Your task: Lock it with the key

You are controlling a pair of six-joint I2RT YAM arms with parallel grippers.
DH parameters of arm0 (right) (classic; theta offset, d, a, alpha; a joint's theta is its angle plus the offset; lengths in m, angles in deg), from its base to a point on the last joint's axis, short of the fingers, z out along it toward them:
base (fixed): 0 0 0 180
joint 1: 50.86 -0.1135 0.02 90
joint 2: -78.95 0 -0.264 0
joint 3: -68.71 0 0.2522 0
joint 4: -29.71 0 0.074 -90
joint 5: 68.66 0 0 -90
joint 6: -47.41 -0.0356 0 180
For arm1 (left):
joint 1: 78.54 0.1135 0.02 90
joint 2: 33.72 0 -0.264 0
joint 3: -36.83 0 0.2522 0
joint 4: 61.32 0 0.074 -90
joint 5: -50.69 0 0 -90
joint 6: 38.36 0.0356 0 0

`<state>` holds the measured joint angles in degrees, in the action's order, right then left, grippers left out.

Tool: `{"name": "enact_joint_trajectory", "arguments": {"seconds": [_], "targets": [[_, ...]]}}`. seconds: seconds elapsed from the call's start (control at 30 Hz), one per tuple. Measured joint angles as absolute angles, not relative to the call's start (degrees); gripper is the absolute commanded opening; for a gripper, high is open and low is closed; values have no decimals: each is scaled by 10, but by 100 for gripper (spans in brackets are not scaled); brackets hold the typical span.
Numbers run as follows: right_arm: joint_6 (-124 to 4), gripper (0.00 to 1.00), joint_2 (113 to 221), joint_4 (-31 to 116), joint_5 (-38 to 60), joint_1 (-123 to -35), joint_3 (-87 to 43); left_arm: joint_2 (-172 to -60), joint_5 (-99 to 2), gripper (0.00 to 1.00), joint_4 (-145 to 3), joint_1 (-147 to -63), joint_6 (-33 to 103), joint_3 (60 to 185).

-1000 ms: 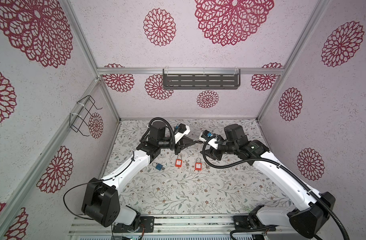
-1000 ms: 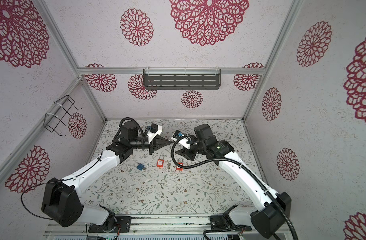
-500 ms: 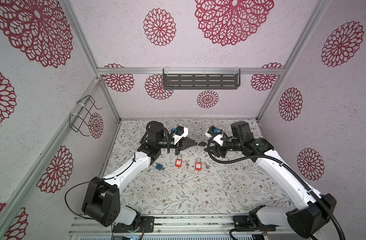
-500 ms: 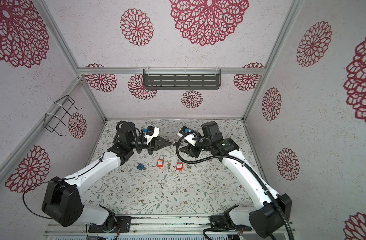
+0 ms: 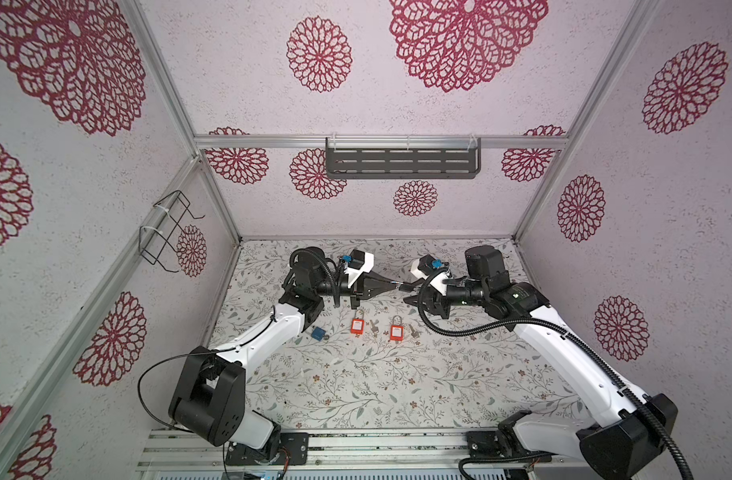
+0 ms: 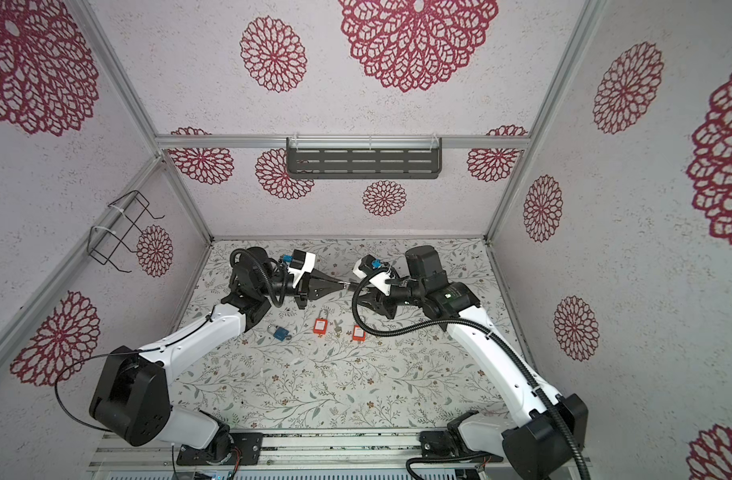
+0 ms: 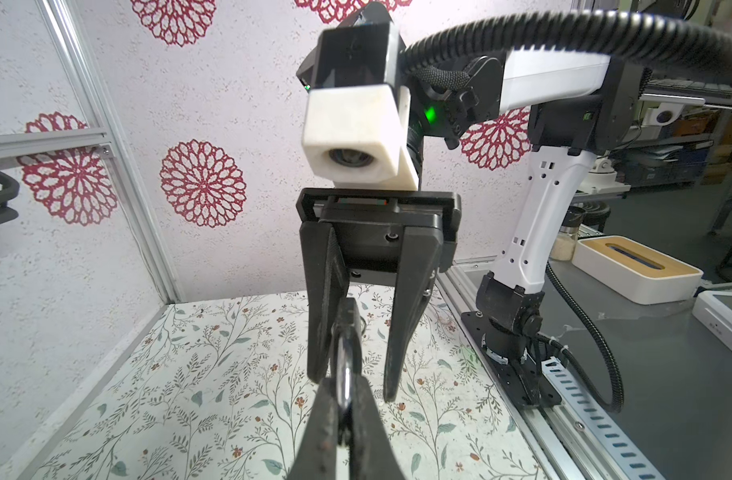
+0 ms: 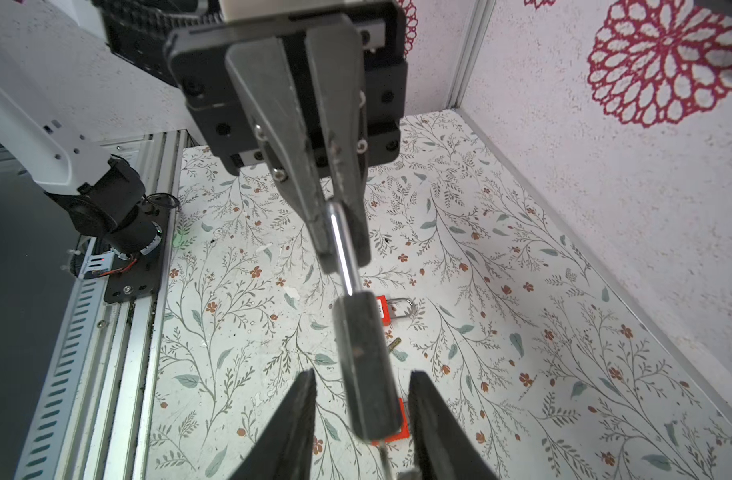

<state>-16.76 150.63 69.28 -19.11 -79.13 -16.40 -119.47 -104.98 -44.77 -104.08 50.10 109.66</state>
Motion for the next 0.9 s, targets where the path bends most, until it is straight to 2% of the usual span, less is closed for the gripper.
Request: {"name": "enact_joint_trajectory", "arguments": {"seconds": [0.37,0.9], "targets": [[-189,37,1506,646,-228,-791,-155,-1195,-1047,0,-458,-1041,495,1097],[-212,23,1506,626,-250,-791,-136,-1181,-1046,0,-466,-1041,495,1084]]}}
